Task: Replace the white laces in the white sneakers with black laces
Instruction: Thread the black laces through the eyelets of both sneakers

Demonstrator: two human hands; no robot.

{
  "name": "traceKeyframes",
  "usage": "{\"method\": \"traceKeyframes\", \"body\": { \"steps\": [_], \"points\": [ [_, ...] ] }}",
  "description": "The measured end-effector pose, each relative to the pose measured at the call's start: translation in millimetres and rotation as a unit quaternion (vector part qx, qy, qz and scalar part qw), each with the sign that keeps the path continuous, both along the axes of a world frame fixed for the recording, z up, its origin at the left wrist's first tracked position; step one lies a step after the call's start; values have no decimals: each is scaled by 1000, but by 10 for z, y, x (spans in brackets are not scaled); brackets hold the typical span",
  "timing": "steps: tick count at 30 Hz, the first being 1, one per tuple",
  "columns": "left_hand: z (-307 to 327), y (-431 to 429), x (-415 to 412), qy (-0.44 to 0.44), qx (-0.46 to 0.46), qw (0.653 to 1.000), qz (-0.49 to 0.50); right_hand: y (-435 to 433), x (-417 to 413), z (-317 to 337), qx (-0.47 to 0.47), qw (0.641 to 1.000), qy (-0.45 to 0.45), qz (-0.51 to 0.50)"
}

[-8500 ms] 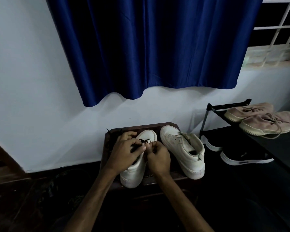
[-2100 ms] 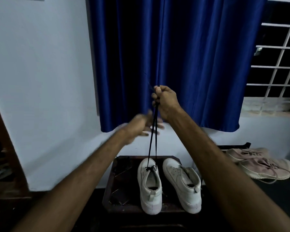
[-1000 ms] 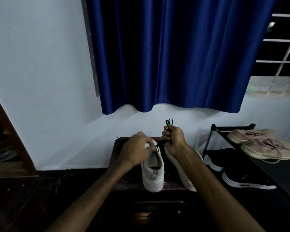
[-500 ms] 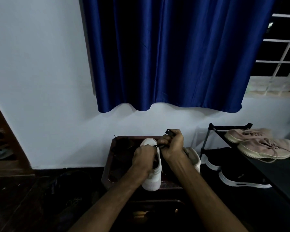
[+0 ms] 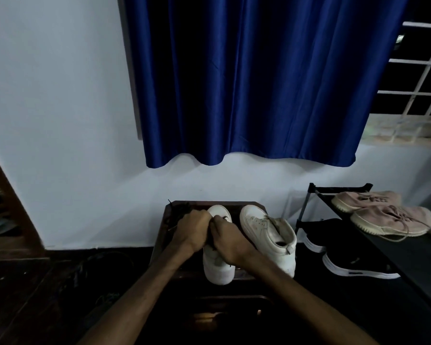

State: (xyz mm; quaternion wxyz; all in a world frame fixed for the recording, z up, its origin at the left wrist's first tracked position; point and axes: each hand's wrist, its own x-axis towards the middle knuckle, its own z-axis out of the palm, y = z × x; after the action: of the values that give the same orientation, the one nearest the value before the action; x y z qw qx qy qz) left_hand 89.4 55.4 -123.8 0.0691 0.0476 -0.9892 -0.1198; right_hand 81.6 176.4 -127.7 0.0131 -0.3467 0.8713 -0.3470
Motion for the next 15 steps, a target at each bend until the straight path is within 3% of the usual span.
{"method": "traceKeyframes", "body": {
  "steps": [4, 7, 9, 12, 15],
  "points": [
    [44, -70, -7, -16, 44, 999, -26, 61, -137, -57, 117, 993, 24, 19],
    [65, -64, 19, 0, 72, 997, -33, -11, -150, 3, 298, 953, 53, 10],
    [76, -43, 38, 1, 73, 997, -33, -69, -176, 94, 365, 929, 53, 29],
    [102, -53, 73, 7, 88, 995, -36, -13, -243, 315, 392, 911, 10, 124],
    [141, -119, 104, 20, 121, 992, -30, 92, -321, 366, 332, 933, 19, 134]
  ]
}}
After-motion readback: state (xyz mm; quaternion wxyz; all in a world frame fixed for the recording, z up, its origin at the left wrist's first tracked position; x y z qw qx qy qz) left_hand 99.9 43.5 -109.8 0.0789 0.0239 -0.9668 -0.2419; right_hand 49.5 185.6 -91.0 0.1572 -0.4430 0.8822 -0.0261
